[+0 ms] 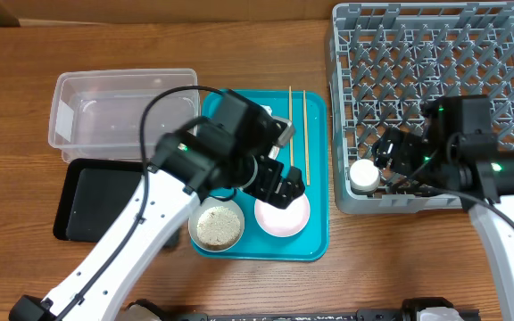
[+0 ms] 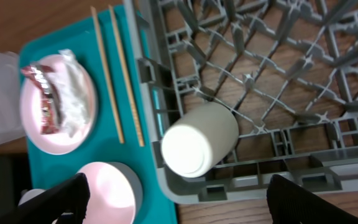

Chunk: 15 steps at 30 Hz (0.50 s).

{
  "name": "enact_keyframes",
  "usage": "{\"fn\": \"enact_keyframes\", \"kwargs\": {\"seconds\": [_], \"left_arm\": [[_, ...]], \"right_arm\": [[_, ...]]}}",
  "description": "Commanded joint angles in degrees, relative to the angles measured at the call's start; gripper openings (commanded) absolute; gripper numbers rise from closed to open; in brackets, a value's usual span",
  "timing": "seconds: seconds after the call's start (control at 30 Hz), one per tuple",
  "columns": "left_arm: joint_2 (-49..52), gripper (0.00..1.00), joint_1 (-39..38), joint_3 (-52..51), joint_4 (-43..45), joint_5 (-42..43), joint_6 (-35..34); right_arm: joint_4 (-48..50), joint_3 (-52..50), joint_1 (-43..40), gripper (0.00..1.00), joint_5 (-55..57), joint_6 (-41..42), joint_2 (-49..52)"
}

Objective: Sort waste into correct bins and load items into the dishwasher

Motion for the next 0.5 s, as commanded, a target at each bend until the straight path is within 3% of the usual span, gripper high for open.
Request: {"fn": "enact_keyframes", "kwargs": {"seconds": [0.0,0.27,0.47], "left_arm": [[-0.42,0.95,-3.91,-3.65,0.83,-14.56,-4.50],[2.34,0.78,-11.52,-16.24,16.41,-19.54,-2.25],[9.01,0.65,-16.61,-18.03,20.63,-19.89,1.60]], "right_arm": [[-0.24,1.66,0.17,0.92,-2.29,0.09,-4.00],[-0.04,1.66,0.17,0.92,-11.78,0.09,-9.42],[-1.05,1.64,0.17,0.92,-12.11,0.09,-9.75]]}}
